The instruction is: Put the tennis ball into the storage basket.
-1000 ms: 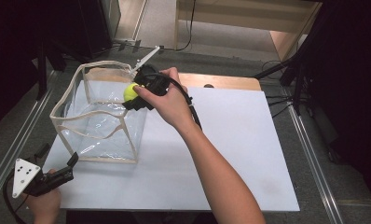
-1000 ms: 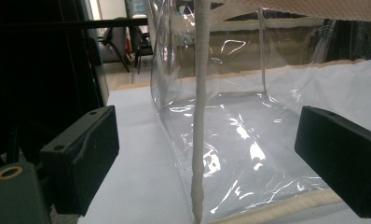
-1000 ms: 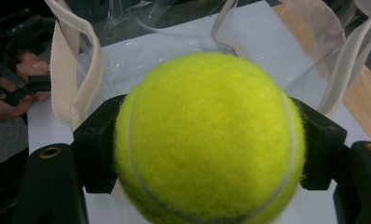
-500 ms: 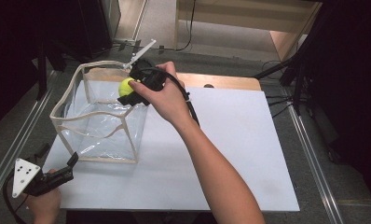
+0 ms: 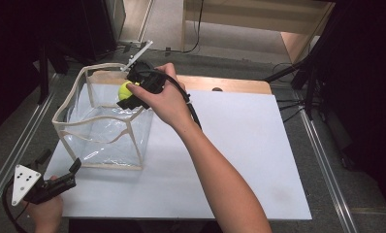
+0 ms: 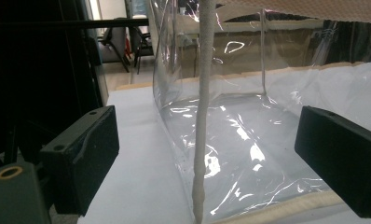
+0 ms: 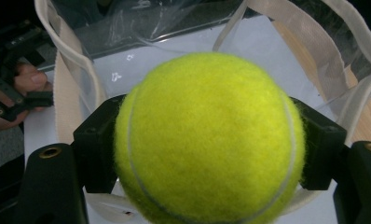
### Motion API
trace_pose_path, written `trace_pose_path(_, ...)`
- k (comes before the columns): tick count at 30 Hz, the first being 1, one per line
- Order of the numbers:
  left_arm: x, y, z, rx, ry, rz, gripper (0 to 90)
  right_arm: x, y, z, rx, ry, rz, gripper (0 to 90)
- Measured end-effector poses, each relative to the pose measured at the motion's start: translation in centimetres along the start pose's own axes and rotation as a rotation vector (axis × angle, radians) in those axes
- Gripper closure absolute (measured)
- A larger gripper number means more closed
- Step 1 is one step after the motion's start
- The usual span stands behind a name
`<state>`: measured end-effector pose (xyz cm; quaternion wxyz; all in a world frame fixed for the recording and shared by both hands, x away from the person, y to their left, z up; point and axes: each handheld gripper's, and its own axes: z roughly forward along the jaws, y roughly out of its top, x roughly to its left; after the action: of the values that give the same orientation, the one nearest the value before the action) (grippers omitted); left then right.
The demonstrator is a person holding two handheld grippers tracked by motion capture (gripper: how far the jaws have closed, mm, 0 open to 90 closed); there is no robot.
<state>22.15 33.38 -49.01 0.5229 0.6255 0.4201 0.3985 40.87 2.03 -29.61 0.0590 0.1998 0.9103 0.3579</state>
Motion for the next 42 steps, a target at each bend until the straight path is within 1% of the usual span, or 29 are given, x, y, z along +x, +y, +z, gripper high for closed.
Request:
trace_pose_path(2,0.0,0.0,0.0,0.000,-0.001,0.000,6.7,-0.2,-0.2,0.3,0.009,-0.005,0.003,23.0)
trace_pose_path(5,0.0,0.0,0.0,-0.001,-0.002,-0.002,6.8,-0.4,-0.6,1.1,0.035,0.000,0.017,22.9)
trace_pose_path(12,-0.1,0.0,0.0,0.001,0.000,-0.002,6.8,-0.3,-1.1,2.2,0.060,-0.004,0.010,22.9)
trace_pose_path(13,0.0,0.0,0.0,0.001,-0.002,0.002,6.8,-0.2,-1.2,2.3,0.078,-0.006,0.021,22.8)
trace_pose_path(14,-0.1,0.0,0.0,0.001,0.000,-0.002,6.8,-0.1,-1.3,2.5,0.090,-0.013,0.022,22.5)
trace_pose_path(16,0.0,0.0,0.0,0.002,0.001,-0.002,6.8,0.0,-1.4,2.6,0.090,-0.012,0.026,22.2)
trace_pose_path(17,-0.1,0.0,0.0,0.001,0.000,-0.002,6.8,-0.1,-1.5,2.6,0.081,0.001,0.034,17.6)
trace_pose_path(18,-0.1,0.0,0.0,0.001,0.000,-0.002,6.8,-0.1,-1.5,2.6,0.081,0.001,0.034,17.6)
trace_pose_path(19,0.0,0.0,0.0,0.001,0.000,-0.002,6.8,0.0,-1.6,2.3,0.064,0.001,0.042,16.1)
trace_pose_path(20,0.0,0.0,0.0,0.001,0.000,-0.002,6.8,0.0,-1.6,2.3,0.064,0.001,0.042,16.1)
trace_pose_path(21,0.0,0.0,0.0,0.000,0.000,-0.002,6.8,0.1,-1.7,1.8,0.044,-0.014,0.037,15.8)
trace_pose_path(22,0.0,0.0,0.0,0.000,0.000,-0.002,6.8,0.1,-1.7,1.8,0.044,-0.014,0.037,15.8)
trace_pose_path(23,0.0,0.0,0.0,0.001,0.000,-0.002,6.8,0.0,-1.7,1.6,0.041,-0.014,0.031,12.8)
trace_pose_path(24,0.0,0.0,0.0,0.001,0.000,-0.002,6.8,0.0,-1.8,1.3,0.033,-0.006,0.036,9.4)
trace_pose_path(25,0.0,0.0,0.0,0.001,-0.001,0.001,6.7,0.1,-1.9,0.9,0.024,-0.020,0.036,9.4)
trace_pose_path(26,-0.1,0.0,0.0,0.001,0.000,-0.002,6.7,0.1,-1.9,0.9,0.024,-0.020,0.036,9.4)
trace_pose_path(28,-0.1,0.0,0.0,0.002,0.001,-0.003,6.8,0.2,-2.2,0.3,0.009,-0.043,0.039,9.3)
trace_pose_path(30,-0.1,0.0,0.0,0.000,-0.002,0.001,6.8,0.2,-2.4,-0.1,-0.001,-0.047,0.049,9.0)
trace_pose_path(31,-0.1,0.0,0.0,-0.001,-0.002,-0.001,6.8,0.2,-2.7,-0.6,-0.016,-0.057,0.054,7.5)
trace_pose_path(32,-0.1,0.0,0.0,0.001,-0.001,0.000,6.8,0.2,-2.7,-0.6,-0.016,-0.057,0.054,7.5)
trace_pose_path(34,-0.1,0.0,0.0,0.001,0.000,0.003,6.8,0.2,-3.1,-1.3,-0.040,-0.067,0.044,7.5)
trace_pose_path(37,-0.1,0.0,0.1,0.000,0.000,0.004,6.8,0.3,-3.4,-1.6,-0.045,-0.068,0.045,6.4)
trace_pose_path(38,-0.1,0.0,0.1,0.001,0.001,0.003,6.8,0.3,-3.5,-1.7,-0.043,-0.074,0.046,0.0)
trace_pose_path(41,-0.1,0.0,0.1,0.000,0.001,0.004,6.8,0.4,-4.0,-2.0,-0.047,-0.069,0.051,0.0)
trace_pose_path(42,-0.1,0.0,0.1,0.000,0.001,0.004,6.8,0.4,-4.1,-2.0,-0.049,-0.077,0.048,0.0)
